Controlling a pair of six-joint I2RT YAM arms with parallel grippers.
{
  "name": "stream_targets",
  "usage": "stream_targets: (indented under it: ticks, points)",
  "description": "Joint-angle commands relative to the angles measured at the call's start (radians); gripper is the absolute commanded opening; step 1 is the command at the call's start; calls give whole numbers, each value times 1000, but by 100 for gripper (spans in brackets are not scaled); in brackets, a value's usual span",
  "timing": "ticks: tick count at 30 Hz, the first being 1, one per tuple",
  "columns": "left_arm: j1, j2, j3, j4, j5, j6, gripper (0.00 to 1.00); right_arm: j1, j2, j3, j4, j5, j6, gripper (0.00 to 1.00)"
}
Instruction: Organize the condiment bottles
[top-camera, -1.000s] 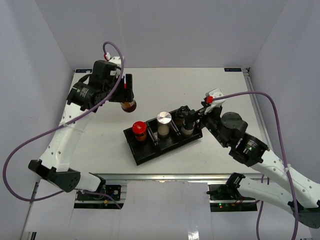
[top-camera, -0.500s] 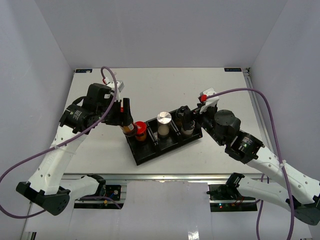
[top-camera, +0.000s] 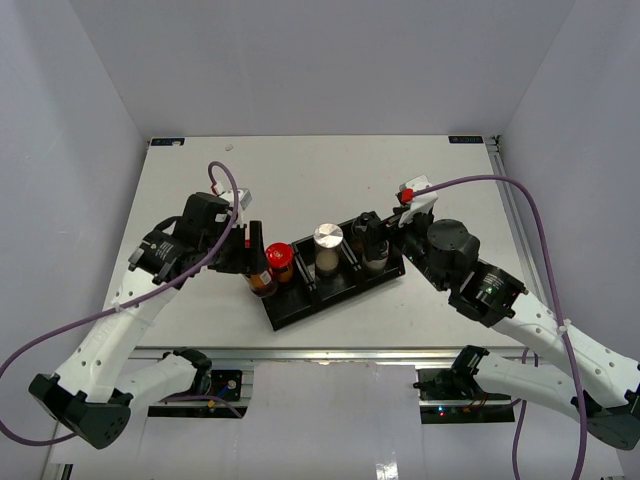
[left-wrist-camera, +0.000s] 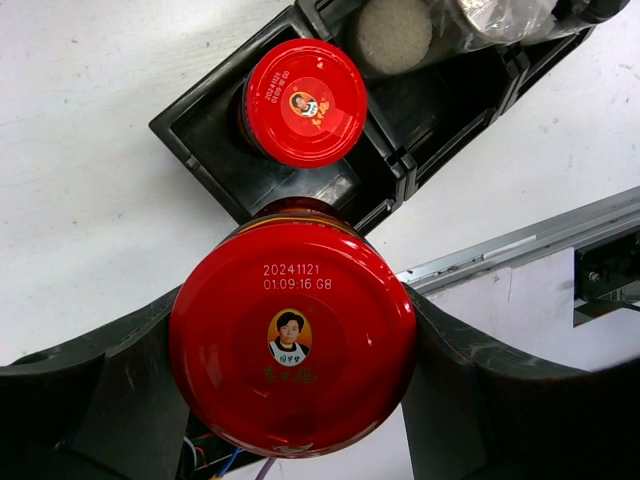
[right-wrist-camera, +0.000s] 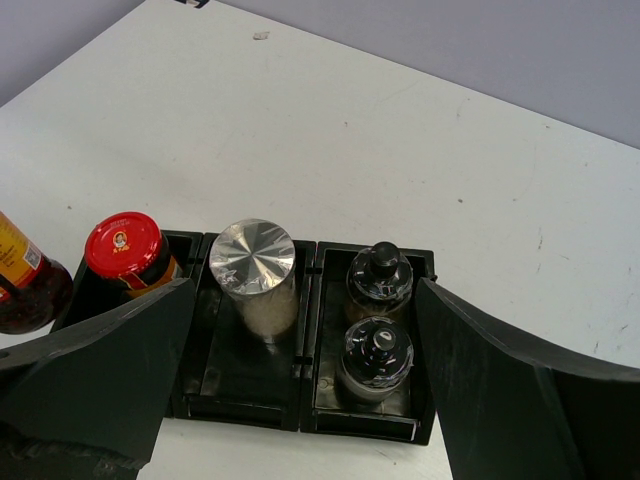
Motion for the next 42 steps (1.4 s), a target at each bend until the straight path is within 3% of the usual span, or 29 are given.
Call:
stream_targets:
  ticks: [1,9,12,16,27,42]
  points:
    - [-36,-64,-14,108,2,-43,0,-3,-8,2,47,2,8,97]
    - [-169,-25,-39,130,-74,-91,0,-3,-9,-8,49,9,7,97]
    - [-286,14,-18,119,-212,-147,0,-3,-13,-11,46,18,0,97]
    - [-351,45,-13,116,-299,-180,0,-3,-26,-11,39,32,-11,97]
    - [-434,101,-56,176,-447,-230,0,-4,-50,-15,30,61,-35,97]
    - [-474,146,-139,272,-493,-255,0,-4,-45,-25,38,64,-42,97]
